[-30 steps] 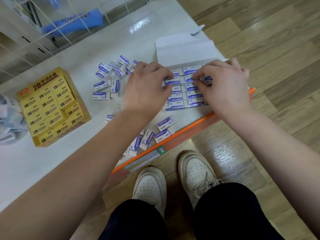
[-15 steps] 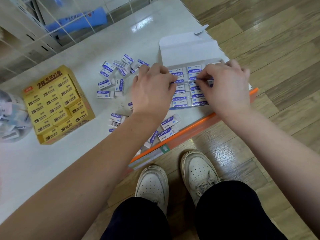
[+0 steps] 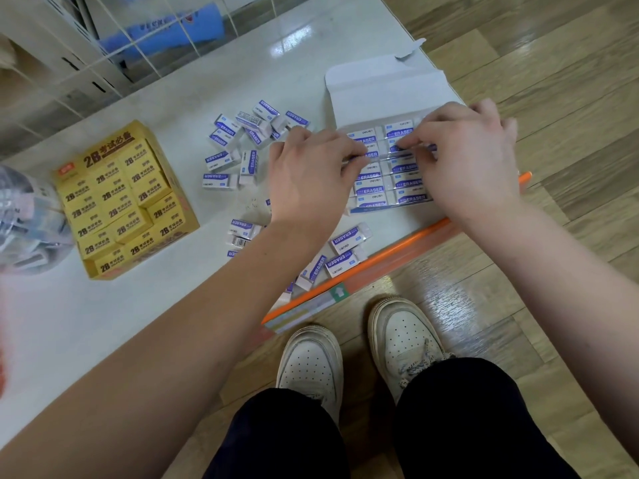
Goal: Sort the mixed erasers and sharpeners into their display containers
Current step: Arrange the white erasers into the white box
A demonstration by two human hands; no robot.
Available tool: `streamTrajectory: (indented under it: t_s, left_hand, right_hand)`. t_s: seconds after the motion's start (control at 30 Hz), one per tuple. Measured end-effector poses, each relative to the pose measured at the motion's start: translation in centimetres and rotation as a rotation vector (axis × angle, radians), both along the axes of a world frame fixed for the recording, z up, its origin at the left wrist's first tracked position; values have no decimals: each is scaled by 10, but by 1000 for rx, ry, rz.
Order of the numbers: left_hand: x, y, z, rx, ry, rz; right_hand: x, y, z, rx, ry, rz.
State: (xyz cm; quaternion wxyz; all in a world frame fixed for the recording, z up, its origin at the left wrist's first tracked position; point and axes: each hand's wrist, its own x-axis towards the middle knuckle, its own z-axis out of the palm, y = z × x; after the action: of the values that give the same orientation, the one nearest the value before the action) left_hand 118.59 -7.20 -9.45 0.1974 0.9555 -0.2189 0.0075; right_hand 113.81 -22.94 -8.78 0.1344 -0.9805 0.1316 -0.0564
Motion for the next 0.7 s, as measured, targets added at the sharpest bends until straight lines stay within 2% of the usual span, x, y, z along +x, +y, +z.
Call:
streamTrajectory:
  t_s: [0.1,0.17,0.4,0.53,0.63,0.7]
  left_hand:
    - [1,13,2,-154,30,-27]
    - [2,29,4,-209,-12,6]
    - [5,95,-3,-146,41,222]
    - [12,109,-6,-121,14,261]
    - [21,106,-2,-128,30,273]
    - [30,101,1,-102,49,284]
  right_hand:
    - [0,5,-1,12,-39,25]
    - [1,11,-4,64,-84,58]
    - [5,36,-9,265,-205,233]
    - [11,48,-8,349,-174,282]
    - [20,60,-5,367,-137,309]
    - [30,68,-5,299,-117,343]
